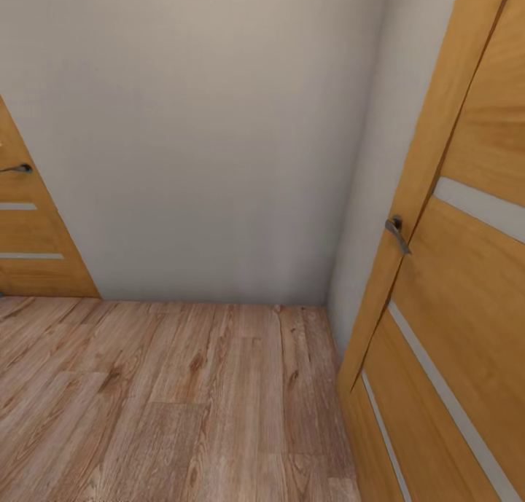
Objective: Move the two storage containers from the living room to the garage. In the garage, place one container on the floor and stack the other container on top of it (either order is fine).
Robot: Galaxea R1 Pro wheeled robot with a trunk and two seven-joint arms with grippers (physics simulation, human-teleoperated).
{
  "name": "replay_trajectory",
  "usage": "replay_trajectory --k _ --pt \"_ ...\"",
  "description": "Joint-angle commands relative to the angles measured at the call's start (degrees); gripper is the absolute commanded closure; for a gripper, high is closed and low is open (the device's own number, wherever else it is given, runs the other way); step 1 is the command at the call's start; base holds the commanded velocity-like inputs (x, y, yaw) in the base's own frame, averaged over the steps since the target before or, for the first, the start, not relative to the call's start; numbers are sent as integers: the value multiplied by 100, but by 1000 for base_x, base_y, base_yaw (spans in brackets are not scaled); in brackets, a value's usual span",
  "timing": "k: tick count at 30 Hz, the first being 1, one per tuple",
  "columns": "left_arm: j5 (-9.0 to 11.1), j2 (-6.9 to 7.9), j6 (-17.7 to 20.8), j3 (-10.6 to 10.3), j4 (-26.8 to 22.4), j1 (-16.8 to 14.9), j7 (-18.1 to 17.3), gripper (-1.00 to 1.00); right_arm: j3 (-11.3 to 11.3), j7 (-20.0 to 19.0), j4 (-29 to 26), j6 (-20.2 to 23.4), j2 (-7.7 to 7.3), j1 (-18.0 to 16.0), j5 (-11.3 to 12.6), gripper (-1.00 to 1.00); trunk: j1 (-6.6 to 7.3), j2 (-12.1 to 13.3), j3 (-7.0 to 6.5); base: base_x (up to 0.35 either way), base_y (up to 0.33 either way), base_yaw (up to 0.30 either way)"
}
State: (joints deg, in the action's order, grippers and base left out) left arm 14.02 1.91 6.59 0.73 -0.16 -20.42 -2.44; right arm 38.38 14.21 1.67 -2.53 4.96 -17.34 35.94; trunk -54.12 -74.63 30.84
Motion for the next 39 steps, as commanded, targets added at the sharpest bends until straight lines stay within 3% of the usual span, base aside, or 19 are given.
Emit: replay_trajectory --k 1,12,33,39 --pt "45 5 26 5 -2 -4 -19 -100 47 2 18 -27 5 -6 54 -100 0 -3 5 0 0 1" --pt "48 2 26 6 -2 -2 -19 -100 47 -1 18 -37 5 -6 54 -100 0 -3 5 21 0 0" --pt "48 7 26 6 -2 -2 -19 -100 47 14 18 -24 5 -6 54 -100 0 -3 5 299 0 2" --pt "52 6 26 6 -2 -3 -19 -100 47 20 18 -32 2 -6 54 -100 0 -3 5 74 0 205"
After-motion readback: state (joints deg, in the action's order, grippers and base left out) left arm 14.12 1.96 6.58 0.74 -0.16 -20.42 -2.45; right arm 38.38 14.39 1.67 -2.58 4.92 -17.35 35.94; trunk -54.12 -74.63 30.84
